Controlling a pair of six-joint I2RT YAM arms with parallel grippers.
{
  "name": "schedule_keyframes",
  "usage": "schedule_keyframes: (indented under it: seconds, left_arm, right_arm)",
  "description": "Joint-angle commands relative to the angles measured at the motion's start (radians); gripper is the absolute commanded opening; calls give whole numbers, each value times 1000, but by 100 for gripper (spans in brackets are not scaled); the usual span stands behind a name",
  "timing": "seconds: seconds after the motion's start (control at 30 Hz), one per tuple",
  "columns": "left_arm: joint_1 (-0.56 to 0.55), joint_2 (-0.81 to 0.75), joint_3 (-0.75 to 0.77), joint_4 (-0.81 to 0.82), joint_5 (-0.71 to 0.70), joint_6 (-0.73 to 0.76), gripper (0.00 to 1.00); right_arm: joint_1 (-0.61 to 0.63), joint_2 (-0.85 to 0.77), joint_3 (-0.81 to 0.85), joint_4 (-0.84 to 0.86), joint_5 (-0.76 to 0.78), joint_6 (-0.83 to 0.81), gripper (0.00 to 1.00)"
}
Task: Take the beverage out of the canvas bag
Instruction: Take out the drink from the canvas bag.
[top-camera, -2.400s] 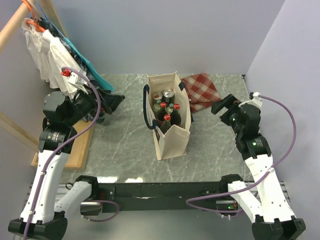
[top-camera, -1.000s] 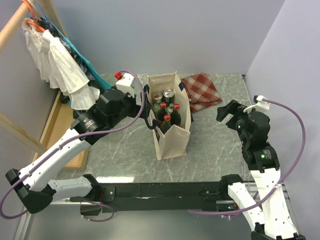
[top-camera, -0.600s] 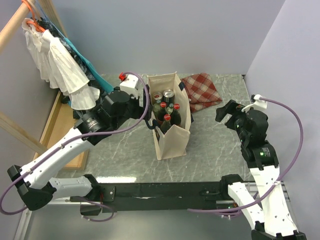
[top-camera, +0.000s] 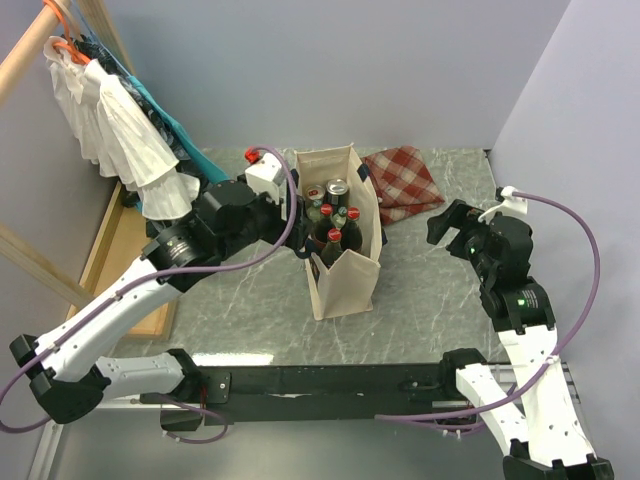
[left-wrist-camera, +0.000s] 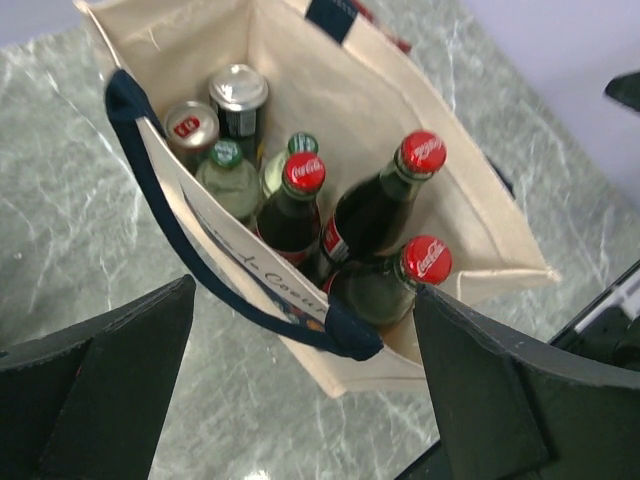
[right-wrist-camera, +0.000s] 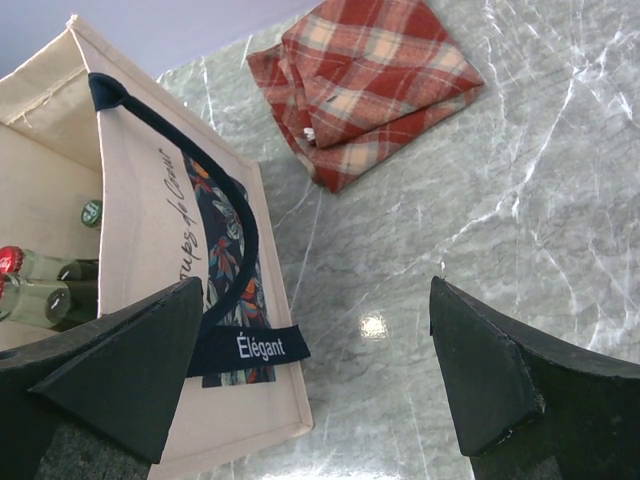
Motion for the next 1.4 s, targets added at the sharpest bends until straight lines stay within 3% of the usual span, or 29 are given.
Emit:
schedule_keyframes:
  seconds: [0.0, 0.2, 0.43, 0.83, 1.37]
  left_arm:
    - [-4, 3, 43, -8, 26, 25, 96]
    - [-9, -14, 10, 38, 11, 23, 96]
    - [-85, 86, 84, -28, -15, 45, 99]
    - [-239, 230, 207, -85, -228, 68, 99]
    - [-251, 336, 289, -149, -273, 54, 95]
  right_arm:
    - [-2, -4, 35, -4, 3, -20, 100]
    - [-4, 8, 38, -12, 0, -26, 100]
    - [-4, 22, 26, 4, -14, -20, 100]
    - [-4, 36, 26, 4, -3, -26, 100]
    - [-2, 68, 17, 19, -3, -32, 100]
